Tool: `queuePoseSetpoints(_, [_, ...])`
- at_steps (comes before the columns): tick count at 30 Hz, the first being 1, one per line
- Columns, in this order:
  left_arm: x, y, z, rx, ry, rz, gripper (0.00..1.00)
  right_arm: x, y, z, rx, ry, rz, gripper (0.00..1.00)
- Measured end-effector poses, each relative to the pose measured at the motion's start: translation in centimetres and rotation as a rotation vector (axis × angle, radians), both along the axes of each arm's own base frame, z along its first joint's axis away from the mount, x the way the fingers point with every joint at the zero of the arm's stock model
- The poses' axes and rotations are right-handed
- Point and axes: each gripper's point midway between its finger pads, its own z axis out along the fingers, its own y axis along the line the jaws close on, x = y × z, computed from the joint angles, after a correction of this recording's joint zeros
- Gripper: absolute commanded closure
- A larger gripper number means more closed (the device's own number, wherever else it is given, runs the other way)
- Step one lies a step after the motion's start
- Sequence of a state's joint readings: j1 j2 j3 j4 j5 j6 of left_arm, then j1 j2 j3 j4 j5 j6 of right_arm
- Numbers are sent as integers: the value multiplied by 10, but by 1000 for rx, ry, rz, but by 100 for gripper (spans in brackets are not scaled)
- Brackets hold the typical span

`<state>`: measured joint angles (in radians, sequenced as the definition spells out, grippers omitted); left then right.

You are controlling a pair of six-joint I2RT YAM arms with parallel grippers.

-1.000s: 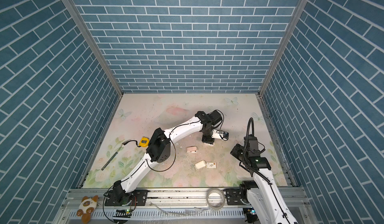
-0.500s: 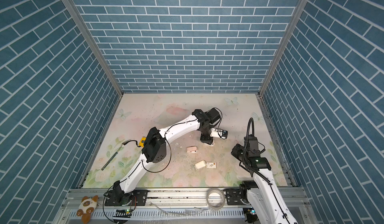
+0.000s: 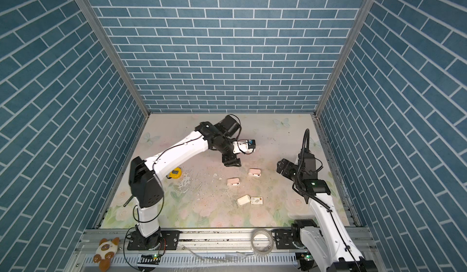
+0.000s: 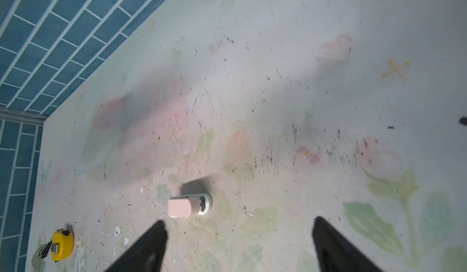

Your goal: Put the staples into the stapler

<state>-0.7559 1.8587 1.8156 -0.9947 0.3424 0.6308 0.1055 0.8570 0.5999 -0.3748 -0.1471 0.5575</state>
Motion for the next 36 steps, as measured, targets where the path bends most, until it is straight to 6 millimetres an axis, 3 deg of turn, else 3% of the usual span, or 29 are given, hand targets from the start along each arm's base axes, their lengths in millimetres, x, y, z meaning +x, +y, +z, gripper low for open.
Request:
queuePoseSetpoints(4, [19, 60, 21, -82, -27, 201, 26, 20, -7, 5, -82, -39, 4, 2])
queuePoseSetpoints(7, [33, 109, 18, -129, -58, 370, 24, 32, -15, 3, -153, -67, -1, 1])
queuePoseSetpoints(11, [46, 167, -8, -185, -84, 583, 22, 41, -34, -1, -271, -169, -49, 1])
queuePoseSetpoints(16, [63, 225, -60, -262, -112, 810, 11, 39, -63, -22, -400, -233, -138, 1])
queuePoseSetpoints(17, [66, 234, -68, -274, -116, 846, 1, 40, -69, -26, -418, -242, -155, 1])
queuePoseSetpoints(18, [69, 244, -78, -292, -116, 887, 0, 42, -74, -30, -435, -254, -173, 1])
queuePoseSetpoints(23, [93, 280, -98, -392, -114, 1030, 0, 49, -92, -62, -477, -245, -217, 1])
queuePoseSetpoints(28, [117, 316, -80, -527, -199, 1138, 0, 61, -98, -59, -497, -311, -227, 1])
queuePoseSetpoints(32, [116, 326, -69, -590, -297, 1157, 0, 73, -99, -51, -505, -370, -224, 2])
queuePoseSetpoints(36, [106, 327, -66, -616, -333, 1161, 0, 81, -103, -57, -507, -389, -225, 1])
